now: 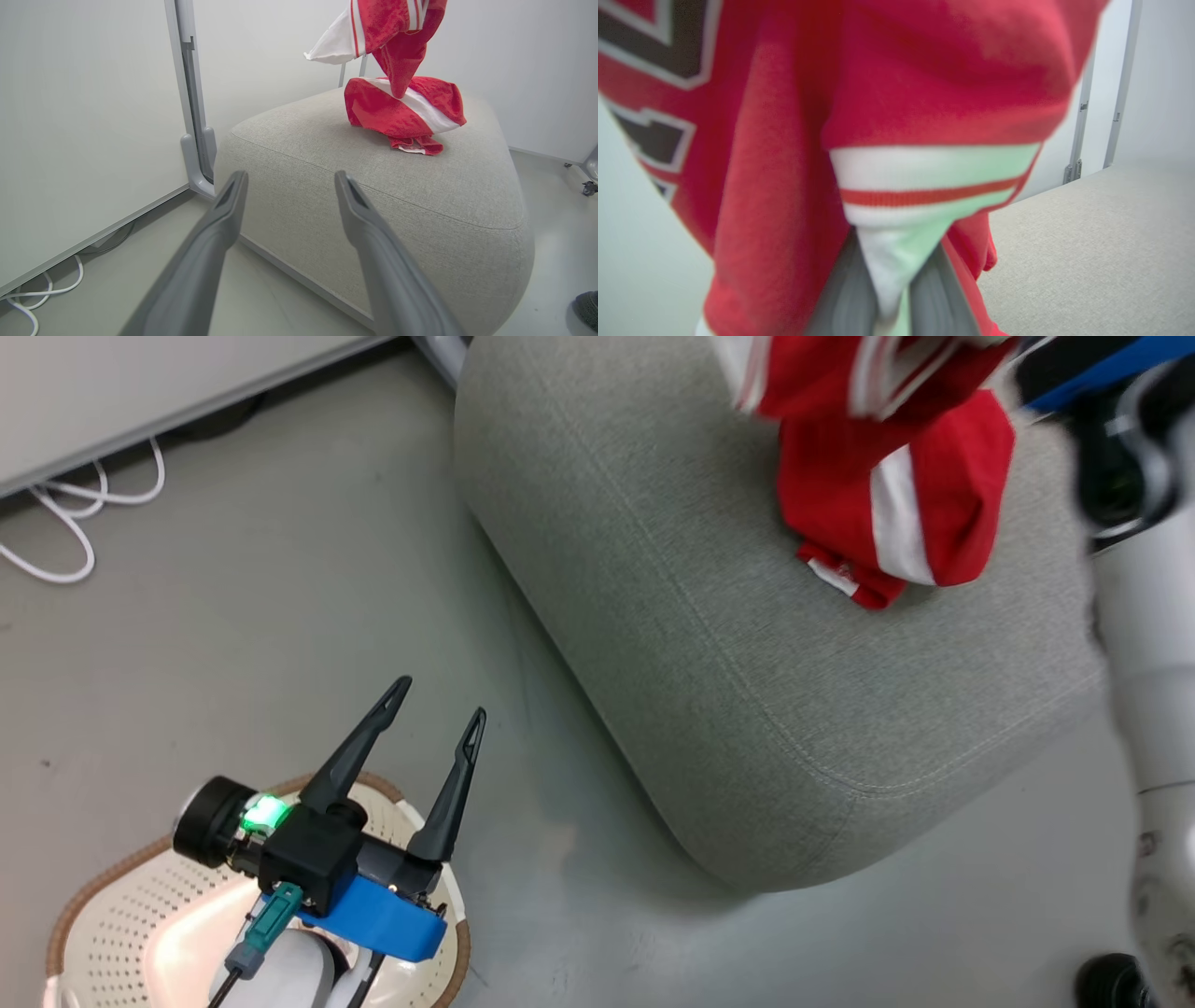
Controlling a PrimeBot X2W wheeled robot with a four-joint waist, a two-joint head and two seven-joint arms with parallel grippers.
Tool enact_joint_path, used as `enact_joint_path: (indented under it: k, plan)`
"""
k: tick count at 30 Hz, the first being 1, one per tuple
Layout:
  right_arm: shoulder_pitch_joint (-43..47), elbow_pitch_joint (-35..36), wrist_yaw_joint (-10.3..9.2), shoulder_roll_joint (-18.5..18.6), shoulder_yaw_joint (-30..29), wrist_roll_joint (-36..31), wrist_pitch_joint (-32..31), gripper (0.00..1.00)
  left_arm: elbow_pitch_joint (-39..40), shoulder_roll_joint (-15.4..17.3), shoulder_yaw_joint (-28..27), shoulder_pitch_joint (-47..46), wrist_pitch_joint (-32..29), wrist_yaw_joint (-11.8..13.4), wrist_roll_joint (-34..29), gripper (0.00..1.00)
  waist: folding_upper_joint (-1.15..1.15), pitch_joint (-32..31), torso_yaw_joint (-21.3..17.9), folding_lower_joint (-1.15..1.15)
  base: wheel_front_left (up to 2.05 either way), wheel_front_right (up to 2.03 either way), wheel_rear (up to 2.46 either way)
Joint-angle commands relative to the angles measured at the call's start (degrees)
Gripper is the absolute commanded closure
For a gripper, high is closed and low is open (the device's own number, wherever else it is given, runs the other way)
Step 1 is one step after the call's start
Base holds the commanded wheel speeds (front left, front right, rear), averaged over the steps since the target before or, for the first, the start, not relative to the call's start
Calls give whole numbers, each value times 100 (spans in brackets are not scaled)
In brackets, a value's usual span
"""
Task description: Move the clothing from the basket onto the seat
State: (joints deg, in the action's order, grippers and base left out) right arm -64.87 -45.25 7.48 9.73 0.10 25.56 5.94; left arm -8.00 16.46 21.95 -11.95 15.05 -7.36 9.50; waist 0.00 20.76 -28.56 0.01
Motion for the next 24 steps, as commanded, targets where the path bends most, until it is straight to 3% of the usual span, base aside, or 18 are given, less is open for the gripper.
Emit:
enact_joint_path:
  k: [1, 5, 10, 24]
  plan:
    - [-133, 119, 3, 178, -164, 47, -52, 100, 113, 70, 0, -125, 18, 32, -66, 0, 0, 309, 187, -1, 0, 0, 0]
    - [-40, 401, 3, 565, -622, -64, -205, 100, 485, 211, 12, -216, -114, 86, -210, 0, 0, 695, 313, -1, 0, 0, 0]
    - [559, 541, 3, 748, -1049, -280, -146, 100, 1028, 321, 54, -184, -396, 130, -288, 0, 0, 1052, 461, -1, 0, 0, 0]
    - [999, -226, 3, 362, -1925, -1001, 529, 100, 1877, 597, 135, -87, -821, 204, -457, 0, 0, 1668, 602, -1, 0, 0, 0]
